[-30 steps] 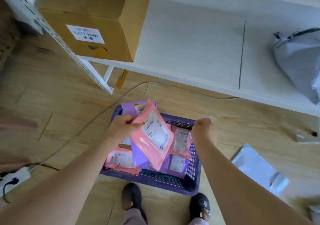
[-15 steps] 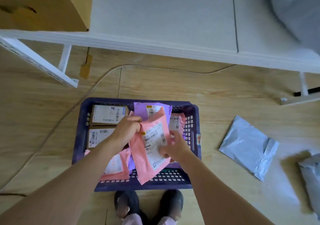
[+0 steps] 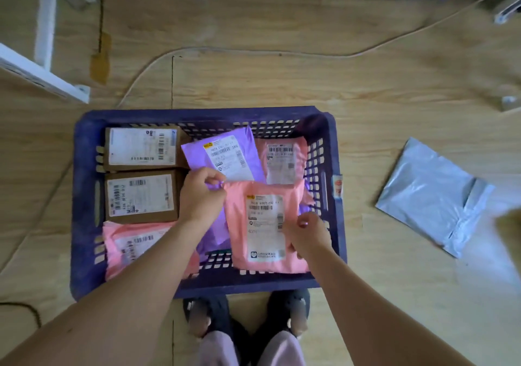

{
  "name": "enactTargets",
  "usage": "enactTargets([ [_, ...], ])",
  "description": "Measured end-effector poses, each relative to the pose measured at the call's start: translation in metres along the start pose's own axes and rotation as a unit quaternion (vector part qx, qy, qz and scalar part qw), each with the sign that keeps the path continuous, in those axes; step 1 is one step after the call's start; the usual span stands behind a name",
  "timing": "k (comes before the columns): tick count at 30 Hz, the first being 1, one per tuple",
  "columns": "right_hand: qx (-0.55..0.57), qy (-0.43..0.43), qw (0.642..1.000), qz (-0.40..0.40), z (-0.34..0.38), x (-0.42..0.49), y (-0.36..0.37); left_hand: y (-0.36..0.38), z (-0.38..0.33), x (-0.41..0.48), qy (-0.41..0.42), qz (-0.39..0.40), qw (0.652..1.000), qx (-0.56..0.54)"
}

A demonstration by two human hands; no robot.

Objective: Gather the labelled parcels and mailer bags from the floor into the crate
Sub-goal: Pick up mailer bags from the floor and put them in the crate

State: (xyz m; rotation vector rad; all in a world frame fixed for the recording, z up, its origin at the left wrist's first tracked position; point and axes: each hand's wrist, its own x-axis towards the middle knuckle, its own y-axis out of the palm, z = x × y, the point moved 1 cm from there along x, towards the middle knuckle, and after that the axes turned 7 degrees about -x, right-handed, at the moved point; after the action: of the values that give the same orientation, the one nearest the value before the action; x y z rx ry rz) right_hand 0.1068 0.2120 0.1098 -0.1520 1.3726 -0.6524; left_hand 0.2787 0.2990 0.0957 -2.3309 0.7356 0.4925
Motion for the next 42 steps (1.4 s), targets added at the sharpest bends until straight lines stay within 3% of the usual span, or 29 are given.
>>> enactTargets([
  [5, 0.006, 0.026, 0.994, -0.102, 0.006, 0.007, -0.007, -0.016, 0.012, 0.015, 0.014, -0.039, 0.998, 0.051],
  [10, -0.046, 0.045, 0.992, -0.112, 0.007, 0.010, -0.002, -0.021, 0.016, 0.014, -0.021, -0.042, 0.998, 0.034],
  [15, -0.176, 0.026, 0.976, -0.122, -0.001, 0.013, 0.011, -0.018, 0.018, 0.011, -0.032, -0.037, 0.998, 0.027],
  [17, -0.226, -0.008, 0.966, -0.128, -0.003, 0.010, 0.012, -0.018, 0.020, 0.007, -0.031, -0.037, 0.998, 0.033],
  [21, -0.397, -0.149, 0.897, -0.123, -0.002, 0.009, 0.019, -0.012, 0.034, -0.004, -0.034, -0.043, 0.996, 0.075],
  [24, -0.433, -0.170, 0.879, -0.102, -0.001, 0.019, 0.024, -0.006, 0.054, -0.009, -0.036, 0.010, 0.992, 0.124],
  [26, -0.462, -0.160, 0.868, -0.082, -0.003, 0.029, 0.029, -0.001, 0.068, -0.012, -0.001, 0.108, 0.960, 0.260],
  [28, -0.489, -0.148, 0.856, -0.074, -0.004, 0.039, 0.033, 0.001, 0.078, -0.013, 0.075, 0.184, 0.877, 0.437],
  [29, -0.504, -0.152, 0.847, -0.075, -0.004, 0.043, 0.034, 0.002, 0.077, -0.015, 0.109, 0.198, 0.839, 0.494],
  [31, -0.534, -0.172, 0.825, -0.072, -0.003, 0.047, 0.034, 0.002, 0.071, -0.013, 0.179, 0.179, 0.798, 0.547],
  [34, -0.543, -0.179, 0.819, -0.052, -0.004, 0.054, 0.038, 0.007, 0.062, -0.006, 0.271, 0.188, 0.781, 0.531],
  [36, -0.542, -0.172, 0.822, -0.030, -0.004, 0.062, 0.040, 0.017, 0.062, -0.002, 0.231, 0.255, 0.781, 0.521],
  [38, -0.552, -0.170, 0.817, 0.000, -0.002, 0.074, 0.040, 0.026, 0.072, -0.002, 0.172, 0.329, 0.742, 0.558],
  [42, -0.516, -0.174, 0.838, 0.037, 0.003, 0.090, 0.028, 0.029, 0.075, -0.005, 0.133, 0.354, 0.726, 0.575],
])
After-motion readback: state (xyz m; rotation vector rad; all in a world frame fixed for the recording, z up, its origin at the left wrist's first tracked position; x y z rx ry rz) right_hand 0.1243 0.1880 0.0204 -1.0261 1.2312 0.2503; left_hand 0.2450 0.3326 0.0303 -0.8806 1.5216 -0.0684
